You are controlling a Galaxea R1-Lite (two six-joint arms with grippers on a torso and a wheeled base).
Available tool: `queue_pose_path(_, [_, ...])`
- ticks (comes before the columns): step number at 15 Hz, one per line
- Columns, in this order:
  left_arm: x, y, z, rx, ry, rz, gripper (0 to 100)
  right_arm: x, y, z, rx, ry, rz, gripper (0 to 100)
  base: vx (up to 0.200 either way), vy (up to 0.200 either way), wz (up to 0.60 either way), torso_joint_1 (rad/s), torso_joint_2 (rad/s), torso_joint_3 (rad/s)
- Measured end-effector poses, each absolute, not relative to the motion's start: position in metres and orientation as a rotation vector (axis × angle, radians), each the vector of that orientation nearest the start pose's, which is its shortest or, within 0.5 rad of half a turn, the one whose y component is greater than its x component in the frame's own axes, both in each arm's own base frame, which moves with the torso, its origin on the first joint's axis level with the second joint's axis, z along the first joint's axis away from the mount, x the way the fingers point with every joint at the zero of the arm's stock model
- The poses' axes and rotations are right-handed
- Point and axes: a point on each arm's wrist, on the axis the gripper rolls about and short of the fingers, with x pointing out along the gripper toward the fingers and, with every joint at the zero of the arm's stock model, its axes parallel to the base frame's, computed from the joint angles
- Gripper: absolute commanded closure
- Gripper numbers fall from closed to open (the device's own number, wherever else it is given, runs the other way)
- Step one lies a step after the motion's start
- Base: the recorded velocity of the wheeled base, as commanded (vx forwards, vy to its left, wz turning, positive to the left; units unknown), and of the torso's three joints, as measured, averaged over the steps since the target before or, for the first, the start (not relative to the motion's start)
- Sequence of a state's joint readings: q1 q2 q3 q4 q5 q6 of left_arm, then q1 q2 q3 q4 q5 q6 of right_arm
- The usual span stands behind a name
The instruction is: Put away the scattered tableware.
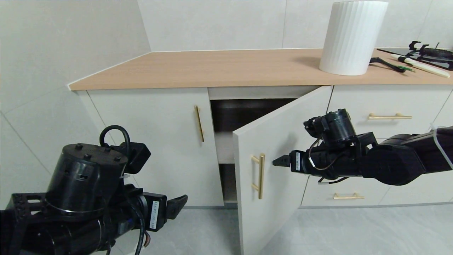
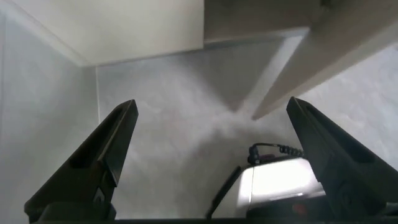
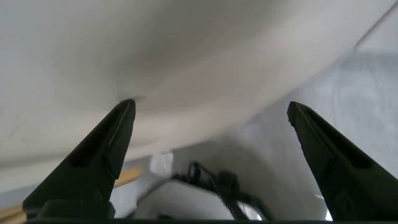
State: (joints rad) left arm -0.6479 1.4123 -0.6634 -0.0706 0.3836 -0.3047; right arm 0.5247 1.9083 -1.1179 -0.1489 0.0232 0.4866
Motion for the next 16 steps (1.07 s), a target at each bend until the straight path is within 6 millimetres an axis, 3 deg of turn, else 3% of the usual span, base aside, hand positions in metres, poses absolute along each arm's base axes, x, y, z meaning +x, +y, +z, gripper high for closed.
queue_pose_path(3, [0.174, -0.121, 0.169, 0.042, 0.621, -0.159, 0, 0.316, 0.184, 0.148, 0.338, 0.702, 0.343, 0, 0.2, 0.0, 0.0, -0.002, 0.0, 0.002])
queue_pose_path(7, [0.174, -0.121, 0.17, 0.038, 0.615, -0.158, 0, 0.333, 0.192, 0.147, 0.445, 0.568, 0.256, 0, 0.0, 0.0, 0.0, 0.0, 0.0, 0.0])
queue_pose_path(16, [0.175, -0.122, 0.167, 0.043, 0.622, -0.157, 0, 0.361, 0.202, 0.145, 0.57, 0.465, 0.083, 0, 0.0, 0.0, 0.0, 0.0, 0.0, 0.0])
